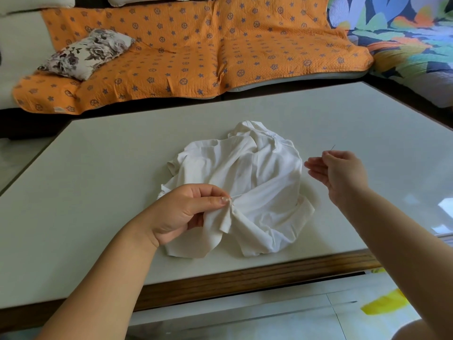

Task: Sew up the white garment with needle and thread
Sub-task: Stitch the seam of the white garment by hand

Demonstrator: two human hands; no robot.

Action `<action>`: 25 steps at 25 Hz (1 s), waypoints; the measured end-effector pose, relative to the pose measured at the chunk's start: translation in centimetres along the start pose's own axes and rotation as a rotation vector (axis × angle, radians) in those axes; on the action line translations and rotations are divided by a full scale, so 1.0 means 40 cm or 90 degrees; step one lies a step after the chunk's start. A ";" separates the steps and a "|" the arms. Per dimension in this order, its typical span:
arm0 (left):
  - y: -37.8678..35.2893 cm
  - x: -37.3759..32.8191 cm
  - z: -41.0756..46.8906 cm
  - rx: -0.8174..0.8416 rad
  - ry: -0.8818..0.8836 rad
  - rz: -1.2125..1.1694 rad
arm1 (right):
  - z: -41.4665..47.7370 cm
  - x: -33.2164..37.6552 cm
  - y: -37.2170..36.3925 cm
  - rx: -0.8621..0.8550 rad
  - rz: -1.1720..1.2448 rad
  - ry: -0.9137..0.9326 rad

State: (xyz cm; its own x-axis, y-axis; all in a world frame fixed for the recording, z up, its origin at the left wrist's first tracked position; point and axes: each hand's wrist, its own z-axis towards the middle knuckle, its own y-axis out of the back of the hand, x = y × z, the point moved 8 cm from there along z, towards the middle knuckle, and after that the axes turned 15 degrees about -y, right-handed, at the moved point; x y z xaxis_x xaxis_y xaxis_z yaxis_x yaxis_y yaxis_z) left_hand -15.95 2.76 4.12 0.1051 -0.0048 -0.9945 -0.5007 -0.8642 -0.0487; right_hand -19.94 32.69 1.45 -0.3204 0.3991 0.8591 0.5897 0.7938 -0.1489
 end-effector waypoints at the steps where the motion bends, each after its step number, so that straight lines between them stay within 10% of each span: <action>1: 0.001 0.003 0.000 0.003 0.005 0.004 | 0.000 0.003 0.003 -0.020 -0.033 0.025; 7: -0.001 0.007 0.006 -0.011 0.007 0.038 | -0.080 0.020 -0.041 -0.003 -0.169 0.113; 14: -0.020 -0.026 0.020 -0.079 -0.082 0.164 | -0.344 -0.112 -0.169 0.355 -0.309 -0.101; 25: -0.012 -0.021 0.017 -0.044 -0.103 0.432 | -0.314 -0.067 -0.101 0.229 -0.414 0.068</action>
State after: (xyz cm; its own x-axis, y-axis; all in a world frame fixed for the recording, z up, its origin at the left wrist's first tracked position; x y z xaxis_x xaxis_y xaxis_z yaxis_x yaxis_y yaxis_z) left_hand -16.36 3.51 4.91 -0.3434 -0.4843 -0.8047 -0.3546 -0.7265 0.5886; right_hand -12.14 22.64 5.89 -0.4366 -0.2333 0.8689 0.0222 0.9627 0.2697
